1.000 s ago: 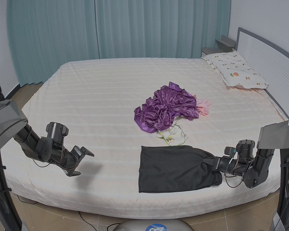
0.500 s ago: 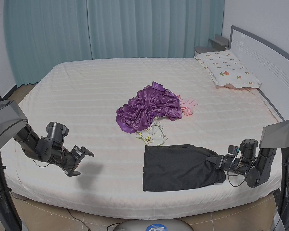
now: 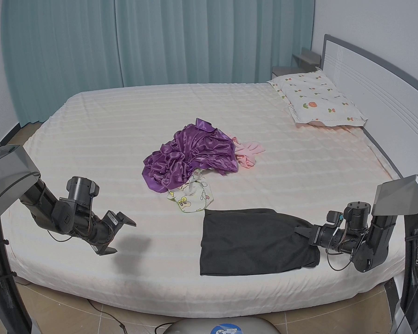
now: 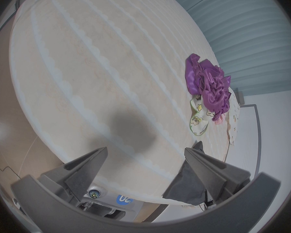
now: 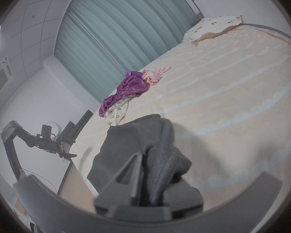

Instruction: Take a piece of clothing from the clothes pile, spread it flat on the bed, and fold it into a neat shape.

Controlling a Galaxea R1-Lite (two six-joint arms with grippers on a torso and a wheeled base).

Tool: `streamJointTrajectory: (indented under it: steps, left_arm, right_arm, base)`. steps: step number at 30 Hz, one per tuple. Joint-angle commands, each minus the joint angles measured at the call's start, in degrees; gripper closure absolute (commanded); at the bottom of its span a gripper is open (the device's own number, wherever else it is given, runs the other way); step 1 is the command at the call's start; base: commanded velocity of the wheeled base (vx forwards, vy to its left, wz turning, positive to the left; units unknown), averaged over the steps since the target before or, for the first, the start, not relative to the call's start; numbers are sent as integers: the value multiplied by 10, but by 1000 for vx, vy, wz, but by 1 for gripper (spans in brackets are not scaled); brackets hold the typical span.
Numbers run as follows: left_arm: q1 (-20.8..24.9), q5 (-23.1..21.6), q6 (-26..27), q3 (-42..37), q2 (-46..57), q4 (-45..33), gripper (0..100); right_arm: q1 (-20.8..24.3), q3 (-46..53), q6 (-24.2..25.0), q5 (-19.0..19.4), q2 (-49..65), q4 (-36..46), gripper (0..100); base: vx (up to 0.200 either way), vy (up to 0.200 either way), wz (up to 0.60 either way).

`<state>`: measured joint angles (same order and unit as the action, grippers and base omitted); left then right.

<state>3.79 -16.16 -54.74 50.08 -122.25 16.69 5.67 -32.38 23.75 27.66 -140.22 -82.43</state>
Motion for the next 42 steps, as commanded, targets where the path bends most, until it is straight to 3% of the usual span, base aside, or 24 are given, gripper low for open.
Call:
streamJointTrajectory:
  steps: [1,8,10,12,15,22,38,39,42]
  left_arm:
    - [0,0,0,1,-1,0,0]
    - [0,2,-2,3,-1,-1,0]
    - [0,2,-2,2,0,0,0]
    - [0,2,-4,4,0,-1,0]
    - [0,2,-4,4,1,-1,0]
    - [0,2,-4,4,0,-1,0]
    - [3,18,-2,6,-5,0,0]
    - [3,18,-2,6,-6,0,0]
    - [3,18,-2,6,-5,0,0]
  right_arm:
    - [1,-1,2,0,-4,-4,0]
    - [-14,18,25,-2,11,-14,0]
    - [-14,19,46,-3,12,-14,0]
    - [-3,17,97,-10,12,-10,0]
    - [6,14,113,-15,7,-6,0]
    - [28,9,118,-25,-15,-2,0]
    - [35,52,118,-26,-4,-4,0]
    - [36,50,118,-28,-7,-5,100]
    - [40,47,118,-40,-10,-6,100]
  base:
    - [0,0,0]
    - [0,0,0]
    - [0,0,0]
    - [0,0,0]
    - [133,0,0]
    - [200,0,0]
    - [0,0,0]
    - [0,0,0]
    - [0,0,0]
